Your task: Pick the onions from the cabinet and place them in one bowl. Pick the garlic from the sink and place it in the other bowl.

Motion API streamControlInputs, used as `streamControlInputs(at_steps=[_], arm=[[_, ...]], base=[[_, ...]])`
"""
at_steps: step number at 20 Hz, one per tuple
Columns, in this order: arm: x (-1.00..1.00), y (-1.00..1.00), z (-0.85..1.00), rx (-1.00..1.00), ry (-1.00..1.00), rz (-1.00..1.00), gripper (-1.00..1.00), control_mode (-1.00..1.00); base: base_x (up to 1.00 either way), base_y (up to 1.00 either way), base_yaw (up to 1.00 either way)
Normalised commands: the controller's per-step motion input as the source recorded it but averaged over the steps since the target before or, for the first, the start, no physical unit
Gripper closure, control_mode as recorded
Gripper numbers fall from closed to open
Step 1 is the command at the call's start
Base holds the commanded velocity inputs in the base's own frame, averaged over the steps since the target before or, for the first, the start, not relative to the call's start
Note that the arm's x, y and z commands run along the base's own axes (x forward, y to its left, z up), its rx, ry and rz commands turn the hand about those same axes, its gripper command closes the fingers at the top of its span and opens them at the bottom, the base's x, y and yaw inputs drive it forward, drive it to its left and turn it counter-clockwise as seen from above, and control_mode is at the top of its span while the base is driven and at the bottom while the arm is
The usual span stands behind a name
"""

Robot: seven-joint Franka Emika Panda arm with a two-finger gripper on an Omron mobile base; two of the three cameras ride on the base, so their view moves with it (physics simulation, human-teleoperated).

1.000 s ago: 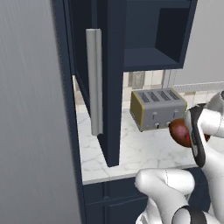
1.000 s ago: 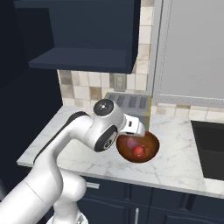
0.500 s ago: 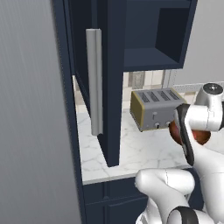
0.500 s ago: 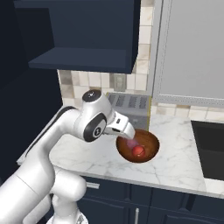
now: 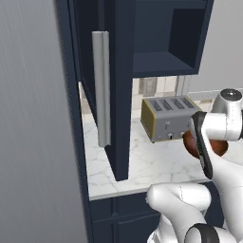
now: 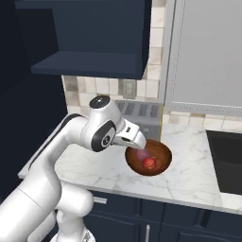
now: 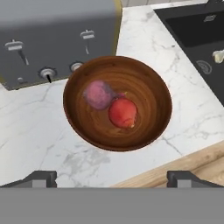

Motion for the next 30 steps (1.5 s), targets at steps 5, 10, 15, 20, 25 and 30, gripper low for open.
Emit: streamControlInputs(at_steps=[5, 10, 15, 20, 25, 30], arm=[[0.00, 0.00, 0.00, 0.00, 0.00, 0.00, -1.00, 1.00], [0.00, 0.00, 0.00, 0.00, 0.00, 0.00, -1.00, 1.00], [0.00, 0.00, 0.00, 0.00, 0.00, 0.00, -1.00, 1.00], [0.00, 0.00, 0.00, 0.00, 0.00, 0.00, -1.00, 1.00], [0.00, 0.00, 0.00, 0.00, 0.00, 0.00, -1.00, 1.00], [0.00, 0.00, 0.00, 0.00, 0.00, 0.00, -1.00, 1.00]], base=[[0.01, -0.56, 0.00], [0.00, -0.66, 0.00], [0.06, -0.69, 0.00], [0.14, -0.72, 0.00], [0.16, -0.69, 0.00], [0.17, -0.68, 0.00]])
